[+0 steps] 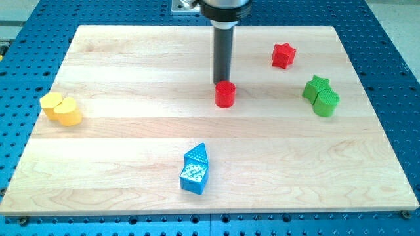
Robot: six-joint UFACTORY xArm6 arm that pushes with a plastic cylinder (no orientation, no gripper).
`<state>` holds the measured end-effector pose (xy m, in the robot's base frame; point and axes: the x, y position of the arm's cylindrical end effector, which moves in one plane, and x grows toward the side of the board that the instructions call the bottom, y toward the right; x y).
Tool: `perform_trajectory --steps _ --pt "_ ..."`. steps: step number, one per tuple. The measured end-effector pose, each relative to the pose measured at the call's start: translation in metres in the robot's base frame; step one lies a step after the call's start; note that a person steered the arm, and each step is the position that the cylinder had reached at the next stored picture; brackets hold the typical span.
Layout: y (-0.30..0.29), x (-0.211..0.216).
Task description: Push green blocks at the center
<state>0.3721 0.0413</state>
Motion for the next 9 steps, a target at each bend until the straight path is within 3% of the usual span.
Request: perform_trajectory --steps 2,4,6,7,8,9 --pt "-0.015 0.041" --pt "0.078 -0.010" --pt "0.208 0.000" --pt "0.211 0.034" --pt "0.174 0.037" --pt "0.094 0.037"
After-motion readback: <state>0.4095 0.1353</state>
